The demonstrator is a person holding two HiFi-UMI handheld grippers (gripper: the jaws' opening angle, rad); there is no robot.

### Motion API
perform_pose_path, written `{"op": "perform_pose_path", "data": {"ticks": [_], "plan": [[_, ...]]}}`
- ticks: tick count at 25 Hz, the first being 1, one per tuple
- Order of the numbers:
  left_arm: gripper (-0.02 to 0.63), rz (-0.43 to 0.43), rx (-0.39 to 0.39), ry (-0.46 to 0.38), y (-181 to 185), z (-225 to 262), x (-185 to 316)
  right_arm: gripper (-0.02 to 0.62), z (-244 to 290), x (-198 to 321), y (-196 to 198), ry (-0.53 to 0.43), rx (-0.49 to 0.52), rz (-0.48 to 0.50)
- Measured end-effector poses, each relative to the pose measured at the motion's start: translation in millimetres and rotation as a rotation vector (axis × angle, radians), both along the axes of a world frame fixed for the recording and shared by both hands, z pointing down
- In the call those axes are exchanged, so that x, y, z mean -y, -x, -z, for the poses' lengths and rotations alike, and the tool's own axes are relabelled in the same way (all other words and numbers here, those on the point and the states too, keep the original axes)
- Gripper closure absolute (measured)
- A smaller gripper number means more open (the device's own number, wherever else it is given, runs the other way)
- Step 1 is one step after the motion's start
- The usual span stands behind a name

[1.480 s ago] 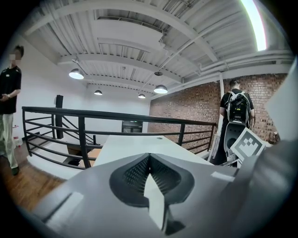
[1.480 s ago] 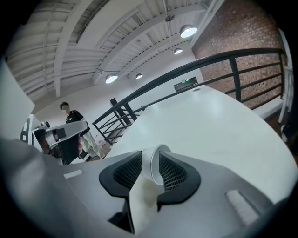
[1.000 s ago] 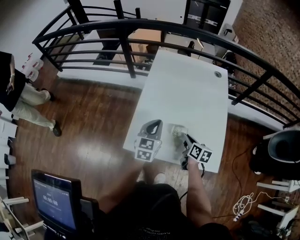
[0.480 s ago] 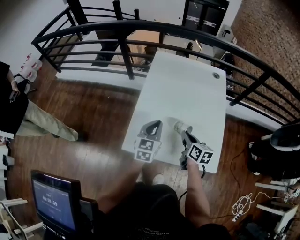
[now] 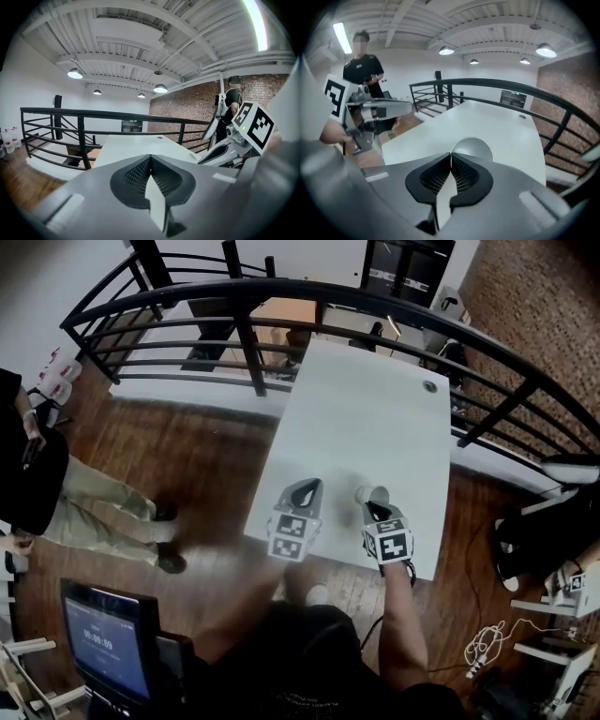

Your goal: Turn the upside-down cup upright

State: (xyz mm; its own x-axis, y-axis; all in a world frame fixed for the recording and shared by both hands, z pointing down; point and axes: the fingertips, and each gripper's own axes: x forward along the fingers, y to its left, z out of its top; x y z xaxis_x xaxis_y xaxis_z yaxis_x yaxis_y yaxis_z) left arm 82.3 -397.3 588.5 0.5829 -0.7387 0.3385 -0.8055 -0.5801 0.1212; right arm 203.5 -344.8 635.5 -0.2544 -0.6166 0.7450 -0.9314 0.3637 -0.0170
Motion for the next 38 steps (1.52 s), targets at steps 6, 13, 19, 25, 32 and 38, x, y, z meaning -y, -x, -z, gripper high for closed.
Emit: {"op": "perform_pose_path", "data": {"ticks": [6, 13, 19, 25, 32, 38], "plan": [[0.604, -0.006, 0.000, 0.005, 2.4, -2.3, -3.2, 0.571, -18.8, -13.6, 19.6, 0.113, -0.295, 0.271], [0.604, 0.001, 0.010, 0.006, 10.9, 2.2, -4.6, 0.571, -29.9, -20.6, 30.0, 0.181, -0.410, 0.424], [0.604, 0.005, -0.002, 0.011, 14.1, -2.2, -3.3, 0.565, -36.8, -23.7, 34.3, 0.211, -0.438, 0.471], [0.604, 0.003, -0.012, 0.019, 15.8, -8.3, -5.2, 0.530, -38.1, -24.5, 35.5, 0.194, -0.458, 0.487], [0.604, -0.011, -0.008, 0.007, 11.4, 0.8, -4.1, 0.482, -13.1, -28.1, 35.3, 0.109, -0.422, 0.444], [0.604, -0.023, 0.000, -0.032, 1.6, 19.0, -6.4, 0.497, 31.1, -20.6, 25.5, -0.102, -0.275, 0.263]]}}
